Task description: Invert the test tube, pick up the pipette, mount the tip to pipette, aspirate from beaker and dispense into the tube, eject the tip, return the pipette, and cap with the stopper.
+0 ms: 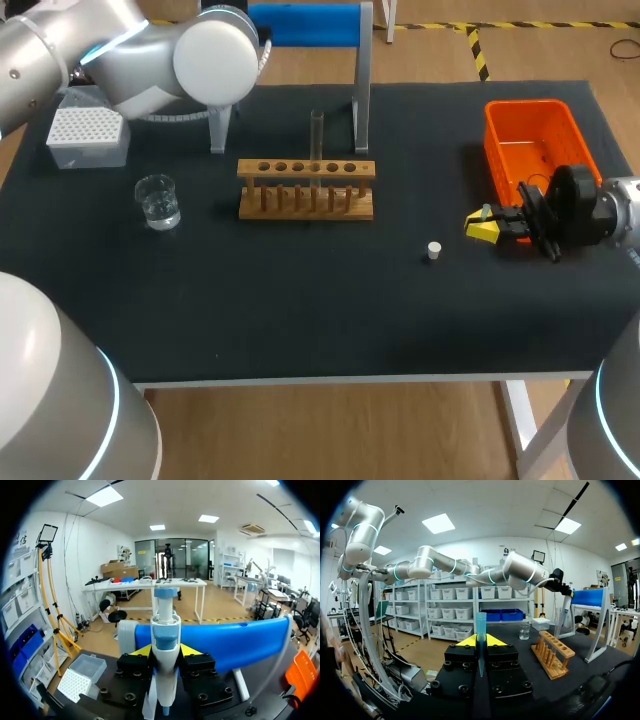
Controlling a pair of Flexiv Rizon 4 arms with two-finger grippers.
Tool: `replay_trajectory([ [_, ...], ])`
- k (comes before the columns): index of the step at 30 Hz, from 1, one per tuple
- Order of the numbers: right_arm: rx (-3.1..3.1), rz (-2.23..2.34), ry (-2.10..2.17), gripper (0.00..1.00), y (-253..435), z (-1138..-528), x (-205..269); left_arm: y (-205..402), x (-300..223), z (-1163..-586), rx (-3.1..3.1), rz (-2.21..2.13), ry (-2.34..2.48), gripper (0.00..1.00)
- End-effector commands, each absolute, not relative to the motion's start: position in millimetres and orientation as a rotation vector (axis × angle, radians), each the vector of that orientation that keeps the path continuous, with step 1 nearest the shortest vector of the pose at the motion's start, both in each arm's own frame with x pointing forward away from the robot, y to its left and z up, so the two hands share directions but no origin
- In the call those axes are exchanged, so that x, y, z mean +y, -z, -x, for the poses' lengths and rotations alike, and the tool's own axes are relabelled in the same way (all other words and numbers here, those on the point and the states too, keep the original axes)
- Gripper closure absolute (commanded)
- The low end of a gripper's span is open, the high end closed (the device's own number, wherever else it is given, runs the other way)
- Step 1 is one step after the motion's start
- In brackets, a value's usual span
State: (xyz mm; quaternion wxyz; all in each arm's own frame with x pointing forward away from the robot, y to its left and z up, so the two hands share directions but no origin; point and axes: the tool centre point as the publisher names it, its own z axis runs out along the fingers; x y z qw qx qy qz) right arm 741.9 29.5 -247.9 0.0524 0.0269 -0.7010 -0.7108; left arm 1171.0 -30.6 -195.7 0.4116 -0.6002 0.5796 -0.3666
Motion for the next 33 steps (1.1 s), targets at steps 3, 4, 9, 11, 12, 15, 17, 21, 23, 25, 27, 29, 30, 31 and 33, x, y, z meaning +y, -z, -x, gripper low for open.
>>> replay_trajectory([
  [3, -2.134, -0.081, 2.161, 1.00, 248, -741, 30, 169, -29, -1163, 1.433, 1.490, 0.926, 1.00],
  [4, -2.134, -0.081, 2.161, 1.00, 248, -741, 30, 165, -29, -1162, 1.426, 1.484, 0.922, 1.00],
  [9, -2.134, -0.081, 2.161, 1.00, 248, -741, 30, 148, -27, -1151, 1.435, 1.466, 0.934, 1.00],
  [11, -2.134, -0.081, 2.161, 1.00, 248, -741, 30, 143, -27, -1144, 1.470, 1.458, 0.966, 1.00],
  [12, -2.134, -0.081, 2.161, 1.00, 248, -741, 30, 140, -27, -1140, 1.488, 1.451, 0.972, 1.00],
  [15, -2.134, -0.081, 2.161, 1.00, 248, -741, 30, 131, -24, -1125, 1.557, 1.433, 1.052, 1.00],
  [17, -2.134, -0.081, 2.161, 1.00, 248, -741, 30, 125, -23, -1114, 1.628, 1.415, 1.118, 1.00],
  [21, -2.134, -0.081, 2.161, 1.00, 248, -741, 30, 112, -21, -1091, 1.770, 1.333, 1.246, 1.00],
  [23, -2.134, -0.081, 2.161, 1.00, 248, -741, 30, 107, -23, -1078, 1.890, 1.258, 1.324, 1.00],
  [25, -2.134, -0.081, 2.161, 1.00, 248, -741, 30, 103, -25, -1064, 2.032, 1.141, 1.416, 1.00],
  [27, -2.134, -0.081, 2.161, 1.00, 248, -741, 30, 102, -26, -1056, 2.109, 1.085, 1.432, 1.00],
  [29, -2.134, -0.081, 2.161, 1.00, 248, -741, 30, 102, -26, -1056, 2.109, 1.085, 1.432, 1.00],
  [30, -2.134, -0.081, 2.161, 1.00, 248, -741, 30, 102, -26, -1056, 2.109, 1.085, 1.432, 1.00],
  [31, -2.134, -0.081, 2.161, 1.00, 248, -741, 30, 102, -26, -1056, 2.109, 1.085, 1.432, 1.00],
  [33, -2.134, -0.081, 2.161, 1.00, 248, -741, 30, 102, -26, -1056, 2.109, 1.085, 1.432, 1.00],
])
